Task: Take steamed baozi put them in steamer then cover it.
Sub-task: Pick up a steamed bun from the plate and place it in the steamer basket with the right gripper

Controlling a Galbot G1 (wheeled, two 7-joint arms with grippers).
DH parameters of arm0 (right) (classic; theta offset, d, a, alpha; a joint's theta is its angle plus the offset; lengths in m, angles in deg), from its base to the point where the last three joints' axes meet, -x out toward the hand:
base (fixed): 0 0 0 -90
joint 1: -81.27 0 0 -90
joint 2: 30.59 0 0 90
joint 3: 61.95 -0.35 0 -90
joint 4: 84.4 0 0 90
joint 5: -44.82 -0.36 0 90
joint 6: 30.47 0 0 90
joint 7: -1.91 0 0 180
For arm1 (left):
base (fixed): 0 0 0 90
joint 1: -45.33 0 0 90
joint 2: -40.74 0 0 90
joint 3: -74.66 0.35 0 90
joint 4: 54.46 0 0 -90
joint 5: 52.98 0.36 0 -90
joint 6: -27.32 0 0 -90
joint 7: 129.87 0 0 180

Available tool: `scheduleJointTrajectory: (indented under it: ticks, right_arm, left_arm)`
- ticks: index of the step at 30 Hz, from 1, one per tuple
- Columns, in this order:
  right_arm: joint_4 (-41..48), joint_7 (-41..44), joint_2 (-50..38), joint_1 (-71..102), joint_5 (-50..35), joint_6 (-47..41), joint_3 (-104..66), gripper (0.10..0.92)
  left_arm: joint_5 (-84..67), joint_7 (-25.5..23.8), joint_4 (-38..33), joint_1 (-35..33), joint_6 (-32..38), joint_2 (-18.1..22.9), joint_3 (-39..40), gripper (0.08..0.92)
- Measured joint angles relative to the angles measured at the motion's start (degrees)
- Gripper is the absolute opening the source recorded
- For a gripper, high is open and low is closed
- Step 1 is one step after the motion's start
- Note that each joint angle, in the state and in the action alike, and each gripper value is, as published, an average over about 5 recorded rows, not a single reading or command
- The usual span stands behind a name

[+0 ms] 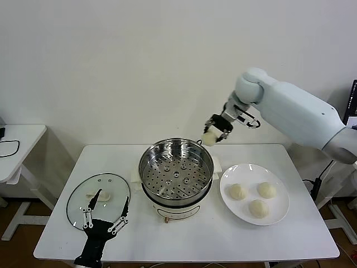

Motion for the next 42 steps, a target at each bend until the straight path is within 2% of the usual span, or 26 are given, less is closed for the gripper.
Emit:
scheduleJointTrajectory:
  ticks: [9, 27, 31, 38, 42]
  right_arm:
    - [-0.23, -1.49, 4.98, 1.88, 4.86, 2.31, 1.69, 0.585]
    - [8.38, -4.45, 14.04, 8.17, 14.92, 5.76, 0.05, 0.595]
    - [9.77, -4.98, 15.34, 8.84, 16.19, 6.18, -0.15, 0.635]
    - [10.57, -5.11, 16.12, 8.85, 16.86, 6.47, -0.57, 0.800]
    - [9.55, -4.11, 15.36, 7.96, 15.43, 5.89, -1.20, 0.821]
  left_arm:
    - [-0.45, 0.09, -0.17, -0.10, 0.60, 0.16, -0.21, 0.823]
    - [-1.07, 0.20, -0.23, 0.06, 1.34, -0.05, -0.83, 0.823]
    - [-1.10, 0.23, -0.16, 0.13, 1.45, -0.04, -0.83, 0.823]
    - [-1.11, 0.26, -0.15, 0.26, 1.50, -0.01, -0.84, 0.823]
    - [-1.11, 0.26, -0.15, 0.24, 1.58, -0.01, -0.92, 0.823]
